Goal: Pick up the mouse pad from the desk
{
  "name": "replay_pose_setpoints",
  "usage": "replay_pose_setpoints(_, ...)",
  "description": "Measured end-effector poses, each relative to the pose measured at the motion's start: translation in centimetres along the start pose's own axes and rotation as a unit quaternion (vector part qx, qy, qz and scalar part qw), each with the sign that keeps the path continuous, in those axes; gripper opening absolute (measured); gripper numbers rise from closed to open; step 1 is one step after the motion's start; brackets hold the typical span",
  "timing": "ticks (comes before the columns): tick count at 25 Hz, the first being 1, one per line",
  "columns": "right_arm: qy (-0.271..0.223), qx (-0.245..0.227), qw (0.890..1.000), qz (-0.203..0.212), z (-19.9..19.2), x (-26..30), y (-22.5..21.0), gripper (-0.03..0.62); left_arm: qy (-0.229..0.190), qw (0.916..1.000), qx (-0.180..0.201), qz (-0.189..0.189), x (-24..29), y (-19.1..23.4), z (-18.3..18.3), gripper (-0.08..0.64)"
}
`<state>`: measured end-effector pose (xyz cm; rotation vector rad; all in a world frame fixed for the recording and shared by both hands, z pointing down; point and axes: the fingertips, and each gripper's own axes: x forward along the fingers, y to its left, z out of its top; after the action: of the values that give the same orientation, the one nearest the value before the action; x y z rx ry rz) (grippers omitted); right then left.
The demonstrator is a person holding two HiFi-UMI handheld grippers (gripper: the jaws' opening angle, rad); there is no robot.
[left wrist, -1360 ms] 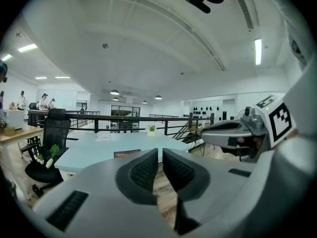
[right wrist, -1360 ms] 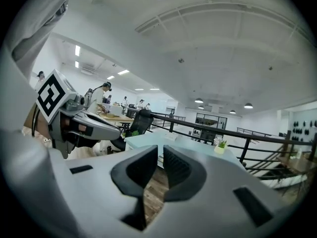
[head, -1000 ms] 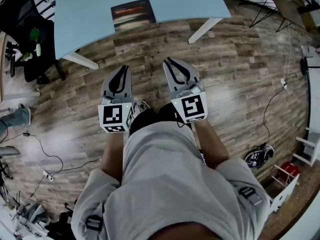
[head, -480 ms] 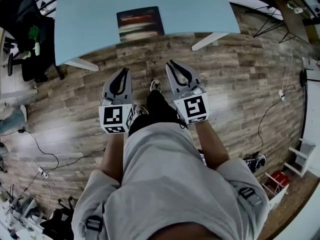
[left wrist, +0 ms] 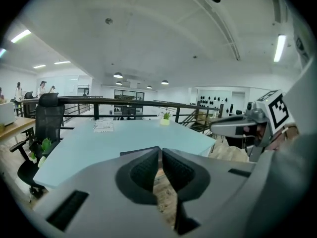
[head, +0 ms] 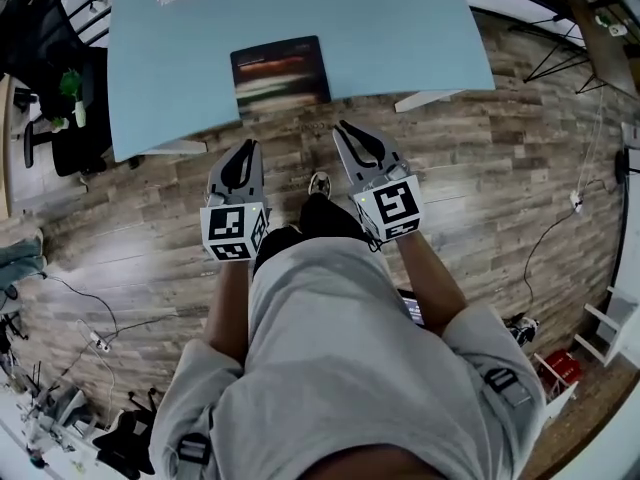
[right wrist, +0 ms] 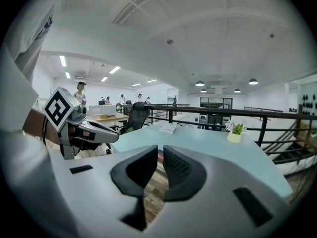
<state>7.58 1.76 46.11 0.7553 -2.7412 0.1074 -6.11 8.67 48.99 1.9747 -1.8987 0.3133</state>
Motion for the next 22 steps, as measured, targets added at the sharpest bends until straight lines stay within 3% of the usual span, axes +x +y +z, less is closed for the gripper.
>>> replay_pose_setpoints(8,0.041,0.02,0.998,0.032,-4.5,2.7,-1.9,0.041,0.058,0.9975,0.039,0.013,3.5,0.7,-3.3,0.04)
replay_pose_setpoints(17,0.085,0.027,0.995,0.047,-9.9,6.2,-2.7,0.041,0.1,0.9947,0.015,0.015,6.6,2.0,-7.7,0.039)
replay_pose_setpoints(22,0.118,-0.013,0.992,0.054,-13.1,7.7,-2.0,0.043,0.117,0.9916,0.055,0.009,8.6,2.4,-9.7,0.039)
